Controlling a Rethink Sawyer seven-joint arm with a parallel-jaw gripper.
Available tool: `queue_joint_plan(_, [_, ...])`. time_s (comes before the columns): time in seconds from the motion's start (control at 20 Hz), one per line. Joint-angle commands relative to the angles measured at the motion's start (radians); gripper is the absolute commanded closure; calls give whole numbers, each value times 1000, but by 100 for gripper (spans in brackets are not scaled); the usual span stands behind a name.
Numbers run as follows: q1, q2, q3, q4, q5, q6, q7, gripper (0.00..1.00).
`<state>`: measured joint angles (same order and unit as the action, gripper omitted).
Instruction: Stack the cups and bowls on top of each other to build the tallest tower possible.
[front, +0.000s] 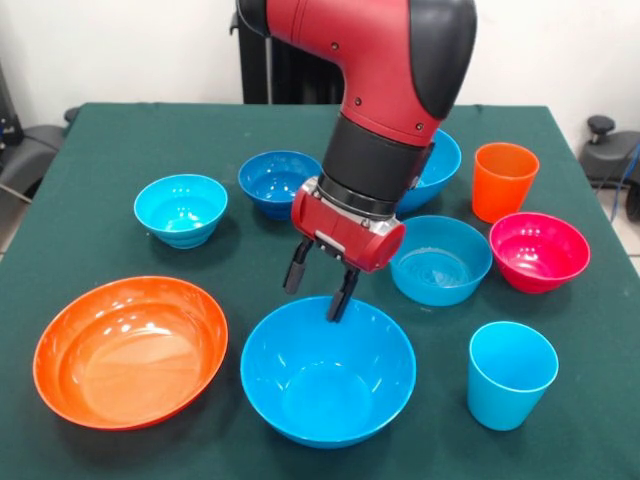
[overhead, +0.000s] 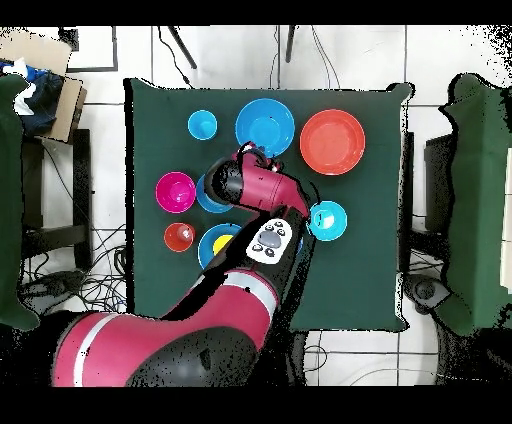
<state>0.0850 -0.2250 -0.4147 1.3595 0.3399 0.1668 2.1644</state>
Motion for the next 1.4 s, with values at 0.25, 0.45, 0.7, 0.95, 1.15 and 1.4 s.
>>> queue_joint_plan(0.25, [7, 39, 97, -54, 23, -78, 148, 0])
queue_joint_plan(0.45, [-5, 41, 113, -51, 17, -99, 141, 0])
queue_joint_plan(0.7, [-23, 40, 138, -41, -1, -132, 130, 0])
queue_joint_plan(0.95, [-25, 36, 142, -29, -6, -145, 130, 0])
queue_joint_plan(1.15, [-21, 38, 139, -24, -4, -155, 132, 0])
queue_joint_plan(1.4, [-15, 40, 136, -20, 1, -159, 134, 0])
